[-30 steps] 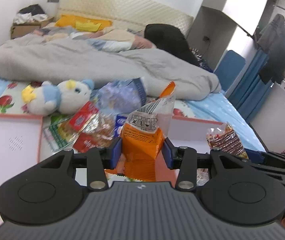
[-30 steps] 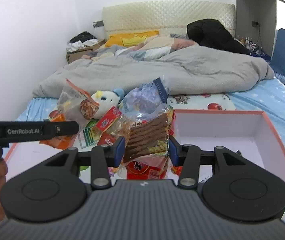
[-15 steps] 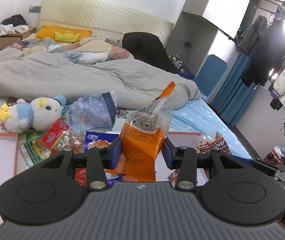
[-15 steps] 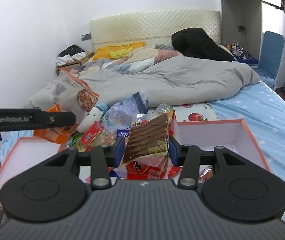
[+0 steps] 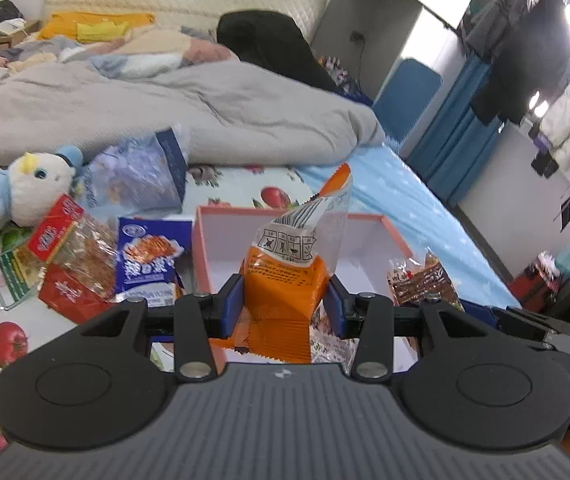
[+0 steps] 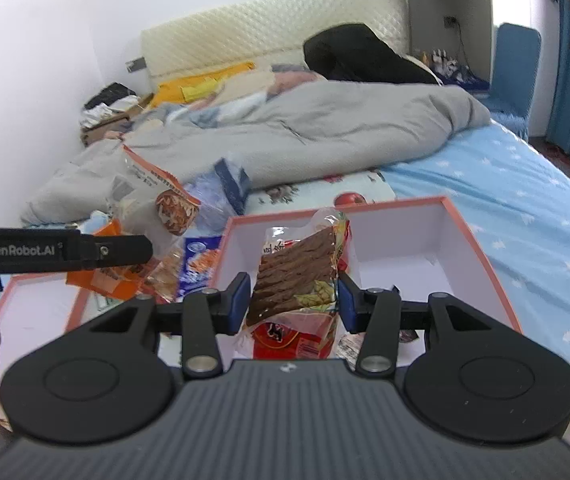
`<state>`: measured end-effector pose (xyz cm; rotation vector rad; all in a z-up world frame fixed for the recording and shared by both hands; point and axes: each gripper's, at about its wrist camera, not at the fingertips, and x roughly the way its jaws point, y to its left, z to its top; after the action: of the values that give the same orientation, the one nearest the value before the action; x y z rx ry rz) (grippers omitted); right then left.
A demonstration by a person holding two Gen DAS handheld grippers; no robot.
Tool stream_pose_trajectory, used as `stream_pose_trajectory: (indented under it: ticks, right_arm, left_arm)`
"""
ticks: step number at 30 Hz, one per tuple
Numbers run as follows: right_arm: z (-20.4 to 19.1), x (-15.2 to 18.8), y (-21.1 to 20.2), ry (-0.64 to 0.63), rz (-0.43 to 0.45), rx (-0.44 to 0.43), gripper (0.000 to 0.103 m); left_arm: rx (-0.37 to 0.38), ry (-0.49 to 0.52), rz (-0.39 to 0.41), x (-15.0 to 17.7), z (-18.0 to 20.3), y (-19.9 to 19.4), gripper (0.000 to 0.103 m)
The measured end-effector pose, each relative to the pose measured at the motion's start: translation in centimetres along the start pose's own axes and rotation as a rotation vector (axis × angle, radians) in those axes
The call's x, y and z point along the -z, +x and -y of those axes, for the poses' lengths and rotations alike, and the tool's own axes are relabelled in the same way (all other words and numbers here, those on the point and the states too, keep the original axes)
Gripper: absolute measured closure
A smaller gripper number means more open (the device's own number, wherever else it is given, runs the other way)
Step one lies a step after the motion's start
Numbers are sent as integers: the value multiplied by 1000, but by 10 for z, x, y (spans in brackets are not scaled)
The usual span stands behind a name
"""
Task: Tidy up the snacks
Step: 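Lower both held packets into the box beside the pile and open both tools, then raise both open tools out of the box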
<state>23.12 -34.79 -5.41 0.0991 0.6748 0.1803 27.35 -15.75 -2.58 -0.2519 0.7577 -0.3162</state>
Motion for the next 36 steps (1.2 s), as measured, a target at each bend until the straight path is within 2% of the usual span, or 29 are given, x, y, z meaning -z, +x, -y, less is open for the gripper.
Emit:
stream_pose_trajectory:
  ticks: [10, 21, 25, 27, 28, 29, 31, 36]
  right_arm:
    - [35, 14, 37, 45, -102, 38, 55]
    - [59, 32, 71, 75, -180, 49, 54]
    - [66, 38, 77, 92, -197, 57, 54]
    - [68, 39, 79, 96, -203, 60, 50]
    - [68, 40, 78, 95, -204, 66, 48]
    - [68, 39, 80, 95, -205, 74, 41]
    - [68, 38, 79, 96, -202, 84, 36]
    - [64, 37, 70, 98, -175, 77, 36]
  left_arm:
    - [-4, 32, -126, 3, 8, 69, 54]
    - [-8, 45, -231, 14, 13, 124, 54]
    - [-11, 57, -243, 15, 15, 132, 53]
    - [-19, 61, -242, 16, 16, 133, 52]
    - [-30, 62, -245, 16, 16, 134, 47]
    - [-32, 60, -251, 16, 15, 135, 45]
    - [-32, 60, -253, 16, 14, 134, 44]
    - [-34, 69, -227, 14, 12, 121, 44]
